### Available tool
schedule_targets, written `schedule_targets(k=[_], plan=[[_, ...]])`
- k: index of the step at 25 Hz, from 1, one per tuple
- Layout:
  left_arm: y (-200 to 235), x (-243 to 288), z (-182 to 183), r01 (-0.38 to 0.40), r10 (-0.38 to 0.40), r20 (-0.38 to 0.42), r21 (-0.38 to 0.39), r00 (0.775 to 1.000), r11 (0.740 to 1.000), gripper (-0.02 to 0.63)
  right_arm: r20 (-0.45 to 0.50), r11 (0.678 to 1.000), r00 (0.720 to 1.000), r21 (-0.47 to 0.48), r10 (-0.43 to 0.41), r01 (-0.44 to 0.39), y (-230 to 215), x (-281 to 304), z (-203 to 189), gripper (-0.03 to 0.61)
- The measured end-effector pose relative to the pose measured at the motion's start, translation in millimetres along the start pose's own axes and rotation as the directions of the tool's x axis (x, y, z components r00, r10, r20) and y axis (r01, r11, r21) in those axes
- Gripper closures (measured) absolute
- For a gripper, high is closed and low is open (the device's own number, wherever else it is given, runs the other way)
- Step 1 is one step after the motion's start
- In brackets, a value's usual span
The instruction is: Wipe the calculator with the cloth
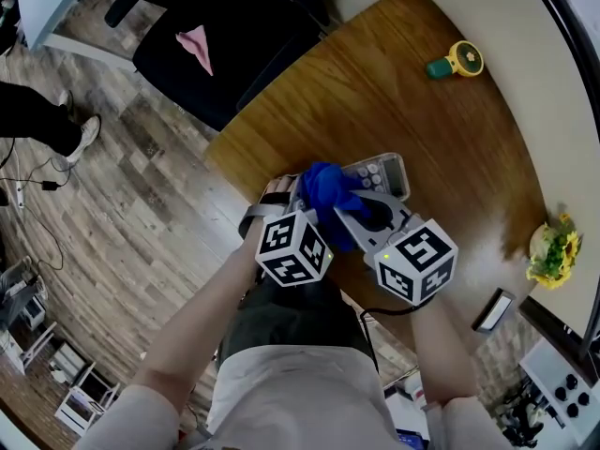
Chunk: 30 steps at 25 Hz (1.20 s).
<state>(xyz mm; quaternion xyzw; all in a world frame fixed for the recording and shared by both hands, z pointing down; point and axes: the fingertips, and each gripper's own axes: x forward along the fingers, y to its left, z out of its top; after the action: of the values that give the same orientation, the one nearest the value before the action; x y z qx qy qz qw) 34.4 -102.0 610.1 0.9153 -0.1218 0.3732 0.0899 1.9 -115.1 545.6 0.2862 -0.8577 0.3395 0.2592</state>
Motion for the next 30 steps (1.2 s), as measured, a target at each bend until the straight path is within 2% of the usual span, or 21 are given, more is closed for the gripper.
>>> schedule_targets(k=[5,8,12,15,18,21,22,23,24,26,27,28,30], plan=[[0,-1,-2,0.001,-0.001,-0.001,0.001,1.000,1.000,0.172,-0.038,0.996,0.999,-0.087,-0.031,0.027,-4,5,-19,0.525],[0,-1,-2,0.000,0.000,0.000,0.000,1.000,1.000,0.172,-0.060,0.988,0.995,-0.135,-0.081,0.073,-14,-3,-22,0.525],[0,-1,-1,0.003,-0.003,0.000,0.001,1.000,1.000,0.172,-0.088,0.980,0.979,-0.097,-0.184,0.176,-50,-26,-27,0.525],[0,-1,-1,0.003,-0.003,0.000,-0.001,1.000,1.000,0.172,-0.117,0.951,0.948,-0.130,-0.296,0.281,-80,-47,-27,0.525],[1,0,0,0.003,-0.003,0.001,0.000,1.000,1.000,0.172,-0.145,0.906,0.902,-0.191,-0.407,0.378,-102,-68,-27,0.527],[1,-1,-1,0.006,-0.006,-0.001,-0.001,1.000,1.000,0.172,-0.133,0.837,0.841,-0.264,-0.524,0.479,-113,-85,-19,0.528],[1,-1,-2,0.006,-0.006,-0.002,-0.001,1.000,1.000,0.172,-0.110,0.826,0.835,-0.264,-0.539,0.498,-113,-90,-12,0.528],[1,-1,-1,0.006,-0.006,-0.002,-0.001,1.000,1.000,0.172,-0.071,0.837,0.848,-0.226,-0.525,0.499,-109,-93,-2,0.526],[1,-1,-1,0.005,-0.005,-0.002,-0.001,1.000,1.000,0.172,-0.017,0.866,0.875,-0.158,-0.483,0.475,-102,-95,11,0.525],[1,-1,0,0.003,-0.003,-0.001,-0.001,1.000,1.000,0.172,0.112,0.934,0.929,-0.018,-0.352,0.356,-77,-95,42,0.525],[1,-1,0,0.002,-0.002,0.000,0.000,1.000,1.000,0.172,0.164,0.958,0.945,0.018,-0.284,0.285,-62,-92,55,0.525],[1,-1,0,0.003,-0.003,0.000,0.000,1.000,1.000,0.172,0.194,0.974,0.955,0.024,-0.224,0.224,-47,-86,65,0.525],[0,-1,1,0.003,-0.003,0.001,0.001,1.000,1.000,0.172,0.195,0.989,0.971,-0.012,-0.141,0.146,-22,-70,73,0.525]])
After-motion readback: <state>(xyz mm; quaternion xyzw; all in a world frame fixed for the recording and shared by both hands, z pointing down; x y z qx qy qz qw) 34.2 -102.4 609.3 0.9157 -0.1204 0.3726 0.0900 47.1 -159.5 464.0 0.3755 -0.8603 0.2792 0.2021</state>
